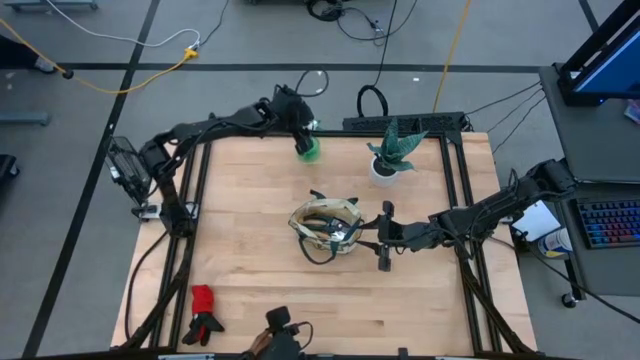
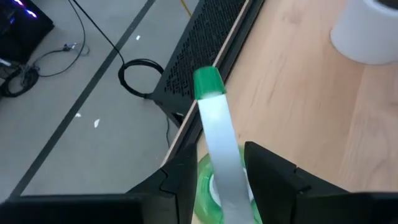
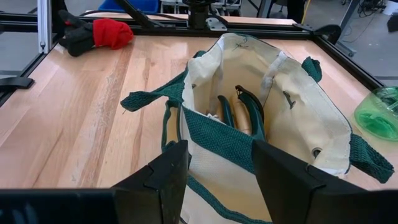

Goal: Pick & Place Garden tools in Gardening bag
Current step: Put the green spray bottle into the gardening bag

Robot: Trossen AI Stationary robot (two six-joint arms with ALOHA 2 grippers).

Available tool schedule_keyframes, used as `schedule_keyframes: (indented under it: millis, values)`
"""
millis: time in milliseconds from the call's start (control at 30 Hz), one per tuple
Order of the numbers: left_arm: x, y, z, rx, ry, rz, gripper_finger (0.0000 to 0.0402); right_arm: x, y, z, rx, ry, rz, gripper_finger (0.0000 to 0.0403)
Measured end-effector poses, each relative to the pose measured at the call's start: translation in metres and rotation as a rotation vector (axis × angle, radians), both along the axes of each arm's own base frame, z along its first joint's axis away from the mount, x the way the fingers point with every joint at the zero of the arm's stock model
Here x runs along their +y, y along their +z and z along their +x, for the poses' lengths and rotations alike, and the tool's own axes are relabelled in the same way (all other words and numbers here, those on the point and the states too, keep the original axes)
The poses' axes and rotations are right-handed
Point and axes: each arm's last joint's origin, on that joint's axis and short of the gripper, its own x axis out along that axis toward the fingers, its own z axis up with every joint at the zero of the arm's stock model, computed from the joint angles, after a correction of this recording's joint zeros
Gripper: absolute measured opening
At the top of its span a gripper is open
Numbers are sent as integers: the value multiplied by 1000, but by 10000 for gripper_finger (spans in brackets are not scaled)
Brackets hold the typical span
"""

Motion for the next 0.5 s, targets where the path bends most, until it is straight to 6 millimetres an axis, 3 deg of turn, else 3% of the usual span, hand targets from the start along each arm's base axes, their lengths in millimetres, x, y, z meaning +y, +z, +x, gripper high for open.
schedule_keyframes:
  millis: [200,367,500]
  values:
    - [4,-21,7,41,2,-18,136,0,0,0,-1,0,0,171]
    - [5,-23,8,50,13,-9,133,0,0,0,0,0,0,171]
    - [5,-22,9,40,10,2,99,0,0,0,0,0,0,171]
